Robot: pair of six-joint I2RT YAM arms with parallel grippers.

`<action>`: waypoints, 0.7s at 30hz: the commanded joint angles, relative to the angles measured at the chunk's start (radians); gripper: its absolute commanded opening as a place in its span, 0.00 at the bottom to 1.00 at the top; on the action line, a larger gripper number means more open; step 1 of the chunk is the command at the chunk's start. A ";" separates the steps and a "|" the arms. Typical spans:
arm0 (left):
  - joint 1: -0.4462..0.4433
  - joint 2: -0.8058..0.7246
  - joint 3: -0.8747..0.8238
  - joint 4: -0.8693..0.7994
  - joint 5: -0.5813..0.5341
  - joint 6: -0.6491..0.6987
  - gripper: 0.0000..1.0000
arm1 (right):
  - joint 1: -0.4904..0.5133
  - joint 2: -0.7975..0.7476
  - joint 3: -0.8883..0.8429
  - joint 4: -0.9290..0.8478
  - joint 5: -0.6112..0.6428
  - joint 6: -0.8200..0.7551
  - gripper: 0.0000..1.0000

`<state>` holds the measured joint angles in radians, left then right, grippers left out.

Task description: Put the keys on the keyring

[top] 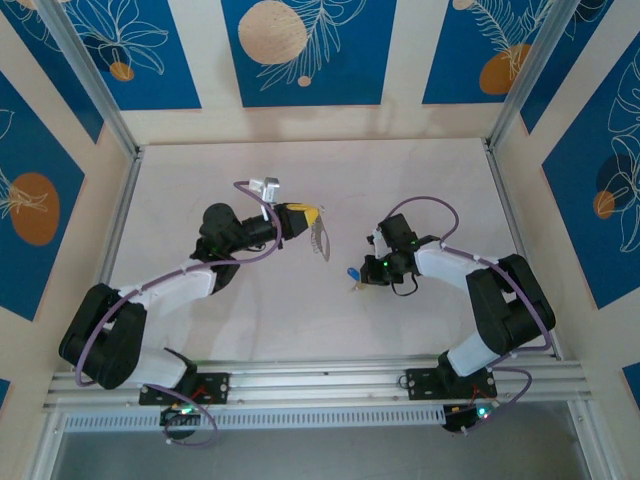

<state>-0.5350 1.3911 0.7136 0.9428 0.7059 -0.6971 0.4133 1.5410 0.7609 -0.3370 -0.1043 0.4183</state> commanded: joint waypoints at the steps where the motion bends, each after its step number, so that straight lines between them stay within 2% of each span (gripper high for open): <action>1: -0.008 -0.007 0.012 0.059 0.012 0.001 0.00 | 0.007 -0.001 0.008 -0.005 -0.022 -0.001 0.09; 7: -0.007 -0.010 0.010 0.058 0.012 0.001 0.00 | 0.007 0.005 0.008 0.008 -0.017 0.003 0.00; 11: -0.008 -0.012 0.009 0.053 0.014 0.004 0.00 | 0.006 -0.041 -0.009 0.036 -0.004 0.010 0.00; 16: -0.009 -0.021 0.010 0.011 0.021 0.030 0.00 | -0.011 -0.218 -0.054 0.107 -0.046 0.031 0.00; 21: -0.008 -0.017 0.021 -0.035 0.034 0.063 0.00 | -0.034 -0.420 -0.078 0.187 -0.150 0.036 0.00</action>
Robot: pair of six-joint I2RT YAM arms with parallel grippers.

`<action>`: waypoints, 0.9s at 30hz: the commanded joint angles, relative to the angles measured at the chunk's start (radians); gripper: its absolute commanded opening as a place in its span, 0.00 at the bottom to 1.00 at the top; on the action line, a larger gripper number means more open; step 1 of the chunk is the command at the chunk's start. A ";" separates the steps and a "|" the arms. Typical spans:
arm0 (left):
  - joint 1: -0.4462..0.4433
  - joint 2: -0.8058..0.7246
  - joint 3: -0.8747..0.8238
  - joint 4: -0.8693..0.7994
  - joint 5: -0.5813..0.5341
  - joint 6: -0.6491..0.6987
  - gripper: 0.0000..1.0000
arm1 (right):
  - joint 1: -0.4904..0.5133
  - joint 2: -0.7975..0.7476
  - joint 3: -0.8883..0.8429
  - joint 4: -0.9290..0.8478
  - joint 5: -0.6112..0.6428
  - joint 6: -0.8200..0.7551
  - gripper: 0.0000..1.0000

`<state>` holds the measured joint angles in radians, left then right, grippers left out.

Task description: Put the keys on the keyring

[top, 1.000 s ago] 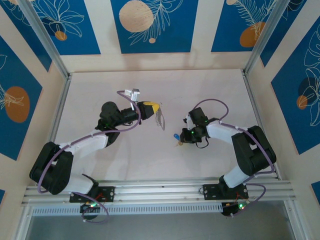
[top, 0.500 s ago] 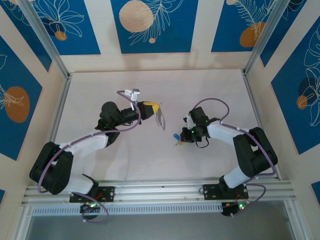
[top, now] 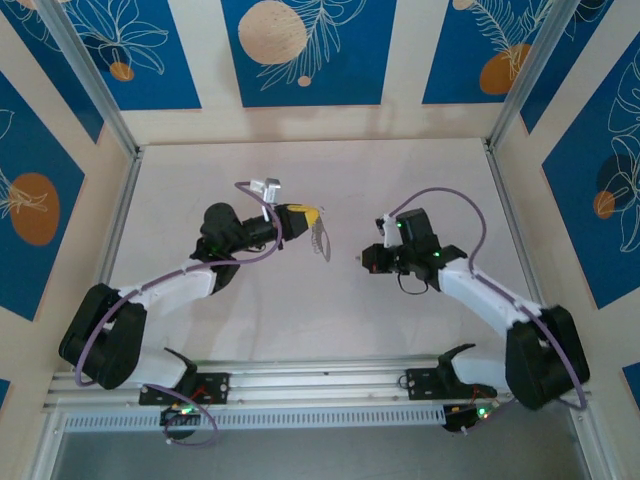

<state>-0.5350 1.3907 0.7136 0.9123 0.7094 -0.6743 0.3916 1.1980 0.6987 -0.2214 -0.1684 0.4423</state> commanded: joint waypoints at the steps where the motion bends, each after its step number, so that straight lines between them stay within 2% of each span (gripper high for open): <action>1: -0.009 -0.015 0.026 -0.019 0.034 0.050 0.00 | -0.017 -0.111 -0.016 0.082 -0.107 0.012 0.00; 7: -0.009 -0.016 0.060 -0.145 0.056 0.139 0.00 | -0.043 -0.264 -0.043 0.181 -0.244 0.004 0.00; 16: -0.023 -0.040 0.134 -0.377 0.083 0.297 0.00 | -0.052 -0.348 -0.061 0.270 -0.354 0.013 0.00; 23: -0.047 -0.042 0.160 -0.444 0.093 0.356 0.00 | -0.050 -0.370 -0.048 0.293 -0.387 0.023 0.00; 27: -0.060 -0.037 0.182 -0.491 0.092 0.393 0.00 | -0.038 -0.360 -0.016 0.254 -0.351 0.012 0.00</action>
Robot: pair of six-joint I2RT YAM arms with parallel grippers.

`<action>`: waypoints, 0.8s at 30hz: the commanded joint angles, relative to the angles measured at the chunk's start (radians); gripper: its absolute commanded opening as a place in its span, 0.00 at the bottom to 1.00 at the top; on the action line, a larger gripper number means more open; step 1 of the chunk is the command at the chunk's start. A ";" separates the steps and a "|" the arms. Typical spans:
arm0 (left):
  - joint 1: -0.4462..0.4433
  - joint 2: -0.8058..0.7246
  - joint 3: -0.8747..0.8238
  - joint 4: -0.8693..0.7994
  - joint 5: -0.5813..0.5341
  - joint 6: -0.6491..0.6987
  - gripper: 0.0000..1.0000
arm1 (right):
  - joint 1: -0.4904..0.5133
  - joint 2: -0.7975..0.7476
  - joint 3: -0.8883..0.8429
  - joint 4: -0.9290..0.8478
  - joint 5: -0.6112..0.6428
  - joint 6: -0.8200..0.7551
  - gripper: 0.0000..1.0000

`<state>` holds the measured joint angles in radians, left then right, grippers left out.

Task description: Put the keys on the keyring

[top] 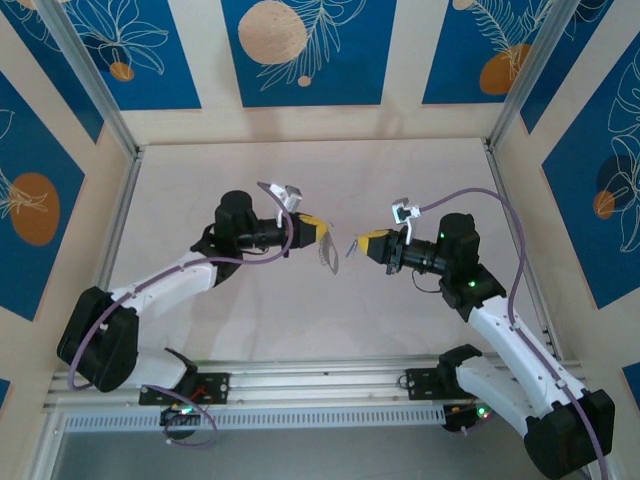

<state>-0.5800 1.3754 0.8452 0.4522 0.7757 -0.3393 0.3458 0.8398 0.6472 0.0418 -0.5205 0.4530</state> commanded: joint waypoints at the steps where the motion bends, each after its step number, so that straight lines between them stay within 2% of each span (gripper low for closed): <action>1: -0.019 -0.022 0.057 -0.044 0.024 0.067 0.00 | 0.015 0.003 0.047 -0.024 0.017 -0.005 0.00; 15: -0.062 -0.022 0.090 -0.109 0.000 0.121 0.00 | 0.133 0.102 0.147 -0.100 0.159 -0.096 0.00; 24: -0.081 -0.023 0.098 -0.121 0.001 0.133 0.00 | 0.150 0.134 0.172 -0.113 0.183 -0.112 0.00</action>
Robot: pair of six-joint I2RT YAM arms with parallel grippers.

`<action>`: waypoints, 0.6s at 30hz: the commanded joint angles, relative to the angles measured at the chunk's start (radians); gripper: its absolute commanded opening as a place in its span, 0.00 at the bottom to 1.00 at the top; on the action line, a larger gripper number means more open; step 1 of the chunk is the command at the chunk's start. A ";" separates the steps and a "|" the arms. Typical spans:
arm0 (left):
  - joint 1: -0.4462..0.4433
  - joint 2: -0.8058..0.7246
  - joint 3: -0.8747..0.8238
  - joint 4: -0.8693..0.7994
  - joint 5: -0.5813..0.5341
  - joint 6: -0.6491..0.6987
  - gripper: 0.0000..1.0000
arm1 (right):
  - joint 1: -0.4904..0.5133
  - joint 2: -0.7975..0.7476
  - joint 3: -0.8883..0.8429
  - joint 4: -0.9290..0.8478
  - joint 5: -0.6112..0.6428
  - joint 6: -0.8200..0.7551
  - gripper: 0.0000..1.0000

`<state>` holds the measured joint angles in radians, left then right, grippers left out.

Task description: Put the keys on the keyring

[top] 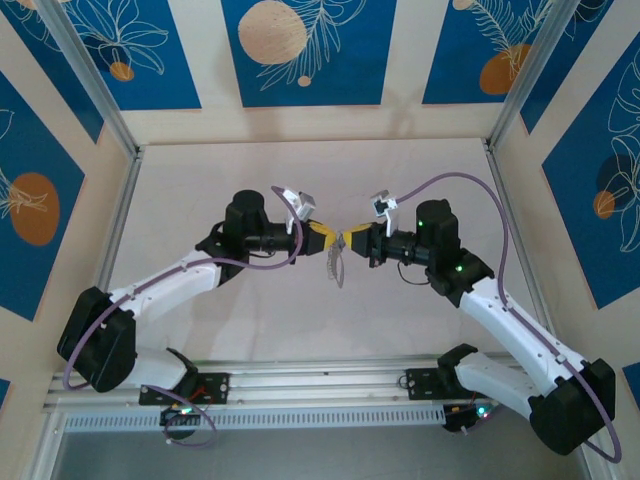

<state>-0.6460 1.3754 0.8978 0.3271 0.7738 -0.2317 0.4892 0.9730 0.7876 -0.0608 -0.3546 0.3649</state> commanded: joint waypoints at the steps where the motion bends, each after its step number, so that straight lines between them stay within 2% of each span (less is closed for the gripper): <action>1: -0.015 -0.023 0.045 0.004 0.002 0.026 0.00 | 0.007 0.003 0.033 -0.013 0.016 -0.024 0.00; 18: -0.030 -0.021 0.054 0.001 -0.004 0.036 0.00 | 0.025 0.042 0.054 -0.045 0.019 -0.038 0.00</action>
<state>-0.6567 1.3754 0.9119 0.3035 0.7483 -0.2249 0.5030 1.0050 0.8127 -0.0830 -0.3435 0.3500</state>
